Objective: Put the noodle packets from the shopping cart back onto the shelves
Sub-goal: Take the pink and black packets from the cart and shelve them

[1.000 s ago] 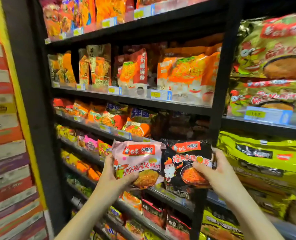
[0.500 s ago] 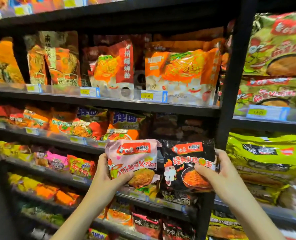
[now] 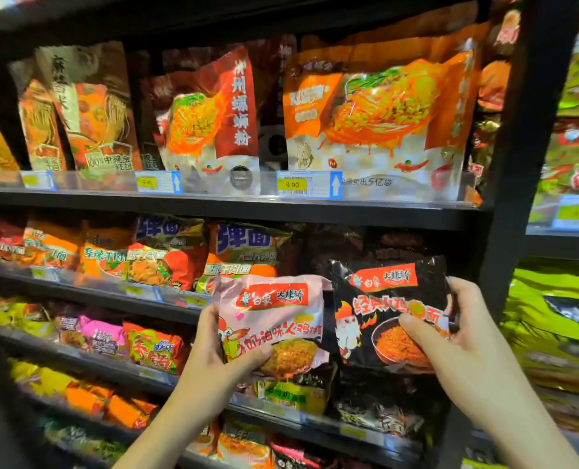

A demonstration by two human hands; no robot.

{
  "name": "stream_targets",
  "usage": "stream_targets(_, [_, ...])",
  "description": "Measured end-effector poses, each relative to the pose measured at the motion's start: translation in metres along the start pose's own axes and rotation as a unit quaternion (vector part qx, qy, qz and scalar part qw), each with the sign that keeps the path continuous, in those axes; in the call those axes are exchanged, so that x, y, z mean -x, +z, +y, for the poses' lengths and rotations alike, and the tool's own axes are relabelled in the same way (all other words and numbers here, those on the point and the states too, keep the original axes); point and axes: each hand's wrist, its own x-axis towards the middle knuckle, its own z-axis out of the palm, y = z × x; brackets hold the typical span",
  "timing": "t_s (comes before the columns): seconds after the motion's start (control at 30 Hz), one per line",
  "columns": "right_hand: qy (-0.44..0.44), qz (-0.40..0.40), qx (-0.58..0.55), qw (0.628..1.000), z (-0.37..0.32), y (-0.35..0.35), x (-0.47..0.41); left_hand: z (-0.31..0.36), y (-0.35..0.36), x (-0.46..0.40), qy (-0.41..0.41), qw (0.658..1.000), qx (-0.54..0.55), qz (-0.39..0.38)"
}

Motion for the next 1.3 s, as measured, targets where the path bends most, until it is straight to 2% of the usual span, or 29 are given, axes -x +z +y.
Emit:
stream_targets(0.17, [0.013, 0.024, 0.02, 0.999, -0.008, 0.01, -0.004, -0.001, -0.003, -0.02, 0.013, 1.0, 0.013, -0.02])
stream_targets(0.27, [0.003, 0.065, 0.048, 0.997, -0.011, 0.017, -0.001, -0.002, -0.007, -0.036, 0.02, 0.999, 0.029, -0.04])
stream_targets(0.4, [0.034, 0.095, 0.034, 0.994, -0.014, 0.025, 0.01, 0.004, -0.003, -0.055, 0.034, 0.995, 0.046, -0.076])
stream_targets(0.63, [0.023, 0.148, 0.031, 0.988, -0.019, 0.024, 0.026, 0.019, 0.027, -0.094, 0.143, 0.982, -0.001, -0.124])
stream_targets(0.8, [0.02, 0.169, 0.019, 0.985, -0.018, 0.023, 0.028, 0.017, 0.049, -0.115, 0.183, 0.967, -0.103, -0.146])
stream_targets(0.93, [0.025, 0.164, 0.017, 0.986, -0.017, 0.023, 0.023, 0.008, 0.066, -0.13, 0.106, 0.961, -0.212, -0.141])
stream_targets(1.07, [0.02, 0.152, 0.013, 0.988, -0.015, 0.02, 0.015, 0.02, 0.072, -0.138, 0.061, 0.928, -0.351, -0.11])
stream_targets(1.3, [0.015, 0.122, -0.003, 0.992, -0.008, 0.017, 0.0, 0.029, 0.083, -0.14, 0.09, 0.882, -0.458, -0.054])
